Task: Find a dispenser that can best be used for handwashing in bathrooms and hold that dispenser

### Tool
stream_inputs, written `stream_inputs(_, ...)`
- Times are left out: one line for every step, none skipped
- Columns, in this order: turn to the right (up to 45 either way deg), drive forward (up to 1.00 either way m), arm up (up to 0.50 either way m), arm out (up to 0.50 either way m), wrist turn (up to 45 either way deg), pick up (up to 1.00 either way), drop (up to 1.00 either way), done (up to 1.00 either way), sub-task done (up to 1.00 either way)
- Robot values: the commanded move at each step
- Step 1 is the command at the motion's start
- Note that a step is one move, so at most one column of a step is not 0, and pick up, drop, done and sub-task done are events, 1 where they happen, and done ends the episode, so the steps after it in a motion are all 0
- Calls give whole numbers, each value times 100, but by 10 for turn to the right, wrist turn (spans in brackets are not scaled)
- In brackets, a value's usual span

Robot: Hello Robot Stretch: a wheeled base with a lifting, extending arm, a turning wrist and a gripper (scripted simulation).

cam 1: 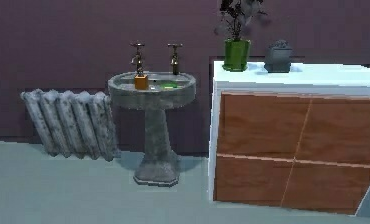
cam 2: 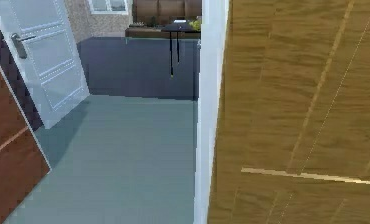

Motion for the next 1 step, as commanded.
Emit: stream_inputs(30,0,0,0,0,0,0,0,0)
